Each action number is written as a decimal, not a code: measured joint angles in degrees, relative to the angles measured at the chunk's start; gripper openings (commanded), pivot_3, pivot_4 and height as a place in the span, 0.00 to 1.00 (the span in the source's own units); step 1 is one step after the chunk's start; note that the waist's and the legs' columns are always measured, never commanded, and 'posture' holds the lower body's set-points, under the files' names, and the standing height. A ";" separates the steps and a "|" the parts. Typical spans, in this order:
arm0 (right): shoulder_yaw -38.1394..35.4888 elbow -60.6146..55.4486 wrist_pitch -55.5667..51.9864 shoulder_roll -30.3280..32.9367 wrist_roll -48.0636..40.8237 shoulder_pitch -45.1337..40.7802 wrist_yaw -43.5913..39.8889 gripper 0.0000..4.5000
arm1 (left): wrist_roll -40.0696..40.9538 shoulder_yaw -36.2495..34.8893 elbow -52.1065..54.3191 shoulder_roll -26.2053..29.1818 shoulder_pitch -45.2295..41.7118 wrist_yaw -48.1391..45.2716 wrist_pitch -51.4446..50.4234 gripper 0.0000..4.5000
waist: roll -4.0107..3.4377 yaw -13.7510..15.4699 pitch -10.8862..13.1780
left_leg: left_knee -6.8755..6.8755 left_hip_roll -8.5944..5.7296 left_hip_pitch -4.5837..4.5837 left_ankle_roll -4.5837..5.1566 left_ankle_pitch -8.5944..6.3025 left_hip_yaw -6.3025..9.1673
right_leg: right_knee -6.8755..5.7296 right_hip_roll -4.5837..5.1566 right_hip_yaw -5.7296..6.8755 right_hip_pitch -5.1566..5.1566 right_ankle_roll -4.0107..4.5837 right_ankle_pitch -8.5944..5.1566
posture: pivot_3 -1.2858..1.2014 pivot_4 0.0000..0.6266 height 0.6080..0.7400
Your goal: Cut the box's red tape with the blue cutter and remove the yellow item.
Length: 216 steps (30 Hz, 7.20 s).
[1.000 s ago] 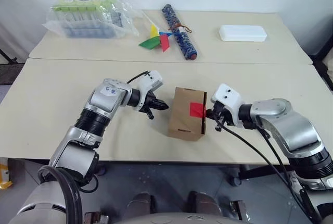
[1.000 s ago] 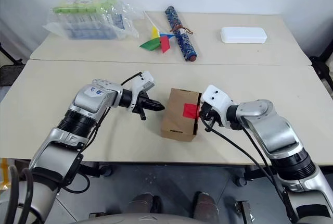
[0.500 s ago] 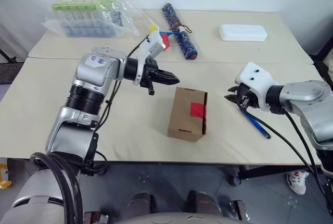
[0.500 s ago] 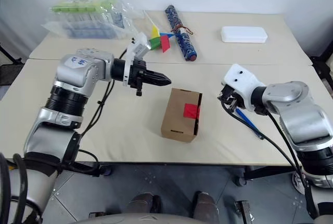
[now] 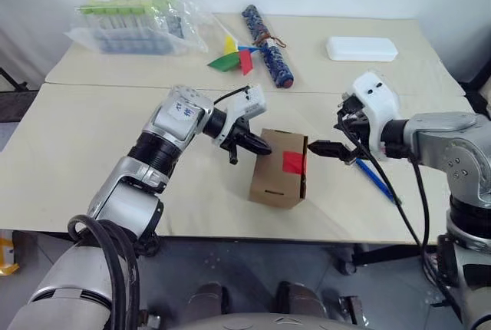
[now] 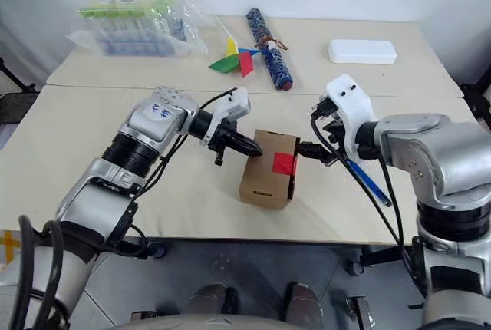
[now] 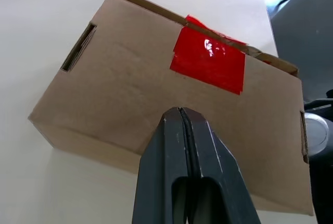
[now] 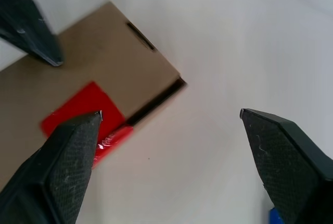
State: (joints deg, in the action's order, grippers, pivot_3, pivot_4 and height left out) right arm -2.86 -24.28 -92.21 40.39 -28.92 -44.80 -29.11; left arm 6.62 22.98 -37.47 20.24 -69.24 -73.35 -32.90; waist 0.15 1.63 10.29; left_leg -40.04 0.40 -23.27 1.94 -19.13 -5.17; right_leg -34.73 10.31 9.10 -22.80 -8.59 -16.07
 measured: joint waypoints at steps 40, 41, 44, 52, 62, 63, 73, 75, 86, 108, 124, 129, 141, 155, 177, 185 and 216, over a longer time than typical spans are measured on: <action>-9.94 6.46 2.31 -0.40 -56.46 11.96 53.98 0.99 | -4.56 -2.03 -1.19 -2.82 1.02 -1.07 5.58 0.00 | 0.05 -0.22 -0.05 | -0.02 0.06 0.13 0.05 0.00 -0.02 | -0.05 0.02 -0.05 0.09 0.00 0.00 | 0.52 0.24 1.00; -9.71 6.45 2.53 -0.01 -56.91 12.29 54.18 0.99 | -4.56 -2.07 -0.84 -2.81 1.28 -1.06 5.44 0.00 | 0.05 -0.22 -0.05 | -0.02 0.06 0.13 0.05 0.00 -0.02 | -0.05 0.02 -0.05 0.09 0.00 0.00 | 0.52 0.24 1.00; -8.47 6.45 3.43 1.29 -57.46 12.67 54.33 0.99 | -4.56 -2.05 0.88 -2.53 2.12 -1.06 5.16 0.00 | 0.05 -0.23 -0.06 | -0.01 0.07 0.14 0.06 0.00 -0.02 | -0.05 0.02 -0.04 0.11 0.00 0.00 | 0.52 0.24 1.00; -2.61 4.66 3.37 4.48 -52.71 11.59 51.29 0.99 | -4.56 -1.74 2.60 -2.32 2.78 -1.13 4.17 0.00 | 0.21 -0.19 -0.18 | -0.02 0.09 0.20 0.07 -0.01 0.00 | -0.02 0.02 -0.02 0.19 0.00 0.00 | 0.52 0.24 1.00; 3.69 3.99 0.89 6.47 -41.74 13.16 42.20 0.99 | -4.51 -1.80 5.39 -1.64 4.38 -1.24 2.81 0.00 | 0.24 -0.24 -0.23 | -0.05 0.10 0.21 0.08 -0.02 -0.01 | 0.02 0.01 -0.04 0.22 0.00 0.00 | 0.52 0.24 1.00; 3.82 3.91 0.91 6.62 -40.93 13.15 41.23 0.99 | -4.51 -1.79 5.45 -1.65 4.39 -1.24 2.70 0.00 | 0.25 -0.23 -0.24 | -0.05 0.10 0.21 0.08 -0.02 -0.01 | 0.02 0.01 -0.04 0.23 0.00 0.00 | 0.52 0.24 1.00; 4.02 -0.52 3.59 11.69 -31.47 17.43 28.29 0.99 | -4.48 -1.95 5.53 -1.68 4.41 -1.18 1.95 0.00 | 0.26 -0.20 -0.24 | -0.04 0.09 0.21 0.09 -0.02 -0.03 | 0.09 0.01 -0.04 0.23 0.00 0.00 | 0.52 0.24 1.00; 0.99 0.29 3.37 10.19 -31.14 18.40 26.75 0.99 | -4.48 -2.05 5.45 -1.69 4.42 -1.15 1.93 0.00 | 0.27 -0.18 -0.24 | -0.05 0.10 0.21 0.09 -0.02 -0.04 | 0.09 0.01 -0.04 0.24 0.00 0.00 | 0.52 0.24 1.00; -18.93 9.90 0.00 -5.70 -38.45 17.64 28.92 0.99 | -4.47 -2.24 5.32 -1.58 4.40 -1.21 1.79 0.00 | 0.23 -0.30 -0.25 | -0.03 0.10 0.22 0.06 -0.01 -0.04 | 0.04 0.00 -0.04 0.21 0.01 0.00 | 0.52 0.24 1.00; -22.41 19.81 1.09 -14.33 -48.64 17.57 36.01 0.99 | -4.50 -1.84 7.25 0.29 5.02 -1.68 0.62 0.00 | 0.22 -1.60 -0.26 | 0.05 0.22 0.47 0.05 0.00 -0.08 | -0.11 -0.03 -0.17 0.26 0.02 0.00 | 0.52 0.24 1.00; -17.56 21.86 1.09 -13.12 -44.51 17.16 30.90 0.29 | -4.53 -1.82 11.76 1.31 7.06 -1.20 -1.05 0.00 | 0.22 -1.73 -0.26 | 0.38 0.28 0.89 0.05 -0.01 -0.08 | -0.09 -0.03 -0.55 0.31 0.02 0.00 | 0.52 0.24 1.00; -16.93 20.88 0.83 -12.83 -43.29 16.99 29.29 0.00 | -4.52 -1.68 13.01 1.63 7.67 -1.24 -1.34 0.00 | 0.21 -1.71 -0.27 | 0.39 0.28 0.90 0.05 -0.01 -0.09 | -0.08 -0.03 -0.57 0.31 0.02 0.00 | 0.52 0.24 1.00; -15.40 17.47 -0.02 -12.10 -44.40 14.97 35.08 0.00 | -4.48 -1.55 15.08 2.05 8.93 -1.24 -0.78 0.00 | 0.21 -1.56 -0.26 | 0.38 0.32 0.89 0.06 -0.02 -0.10 | -0.04 0.01 -0.60 0.32 0.02 0.00 | 0.52 0.24 1.00; -7.81 13.60 7.66 -1.36 -68.68 9.26 61.00 0.00 | -4.55 -1.30 15.24 2.81 8.98 -1.02 2.95 0.00 | 0.12 -1.25 -0.21 | 0.39 0.32 0.85 0.10 -0.03 -0.09 | 0.09 0.07 -0.58 0.32 0.01 0.00 | 0.52 0.24 1.00; 10.64 4.51 27.63 17.24 -81.74 1.31 64.02 0.00 | -4.52 -3.19 15.80 4.28 9.74 -0.50 1.83 0.00 | 0.12 0.00 -0.20 | 0.00 0.31 0.48 0.40 -0.07 -0.12 | 0.54 0.11 -0.51 0.38 0.00 0.05 | 0.52 0.24 1.00; 10.21 0.71 31.36 19.75 -82.25 0.15 60.56 0.00 | -5.99 -2.94 14.21 5.16 11.49 2.62 0.21 0.00 | 0.12 0.86 -0.20 | -0.03 0.29 0.36 0.48 -0.04 -0.11 | 0.68 0.12 -0.49 0.35 -0.04 0.19 | 0.52 0.24 1.00; 10.25 -2.70 37.12 20.87 -83.01 3.15 58.70 0.00 | 6.81 -15.95 17.54 10.23 9.51 -2.18 -3.19 0.00 | 0.35 -0.08 -0.04 | 0.06 0.28 -0.13 0.40 -0.06 -0.18 | 0.78 0.08 0.05 0.12 -0.19 0.30 | 0.52 0.24 1.00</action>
State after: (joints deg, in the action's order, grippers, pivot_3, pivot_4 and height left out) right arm 7.39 -26.98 -55.08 61.26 -111.93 -41.65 29.59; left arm 13.43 7.02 -19.93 30.47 -59.72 -75.53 -36.09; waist 0.51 1.56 10.25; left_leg -39.98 0.68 -23.41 2.34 -19.19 -5.36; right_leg -33.95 10.39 9.15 -22.67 -8.78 -15.77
